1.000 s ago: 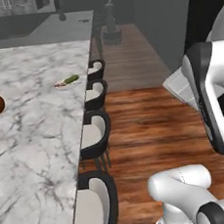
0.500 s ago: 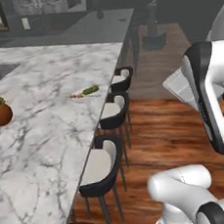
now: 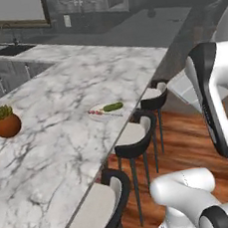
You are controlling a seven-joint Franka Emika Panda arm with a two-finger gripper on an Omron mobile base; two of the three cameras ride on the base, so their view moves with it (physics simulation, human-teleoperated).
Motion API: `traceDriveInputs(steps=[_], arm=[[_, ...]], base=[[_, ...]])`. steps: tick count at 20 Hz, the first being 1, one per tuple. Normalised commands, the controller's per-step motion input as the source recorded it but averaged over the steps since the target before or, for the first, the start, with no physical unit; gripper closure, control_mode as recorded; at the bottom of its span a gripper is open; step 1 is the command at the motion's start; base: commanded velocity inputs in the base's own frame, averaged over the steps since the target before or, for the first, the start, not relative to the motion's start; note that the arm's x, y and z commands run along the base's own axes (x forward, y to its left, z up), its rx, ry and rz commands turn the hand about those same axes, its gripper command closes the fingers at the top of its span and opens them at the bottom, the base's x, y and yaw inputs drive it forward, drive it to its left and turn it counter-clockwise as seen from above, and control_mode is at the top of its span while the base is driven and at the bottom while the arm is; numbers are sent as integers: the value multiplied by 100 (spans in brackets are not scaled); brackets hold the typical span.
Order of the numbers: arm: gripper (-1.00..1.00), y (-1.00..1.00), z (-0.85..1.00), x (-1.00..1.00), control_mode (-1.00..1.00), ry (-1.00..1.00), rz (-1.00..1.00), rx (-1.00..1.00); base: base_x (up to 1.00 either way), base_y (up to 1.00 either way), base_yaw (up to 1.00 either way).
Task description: Retrieve the tupperware and aluminum foil from the cabinet and place them on the dining counter near the plate with cucumber and kebab skewer to prepare for storing leftovers.
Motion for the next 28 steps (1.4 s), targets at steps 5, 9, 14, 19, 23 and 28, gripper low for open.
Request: traceDriveInputs(steps=[5,9,14,19,23,28], arm=[[100,0,0,0,100,0,0,0],[100,0,0,0,100,0,0,0],[100,0,0,0,100,0,0,0],[100,0,0,0,100,0,0,0],[100,0,0,0,100,0,0,0],[100,0,0,0,100,0,0,0]], base=[[100,-30,57],[100,-24,63],[100,-17,66],[100,-28,62],[100,-36,57],[100,-15,44]])
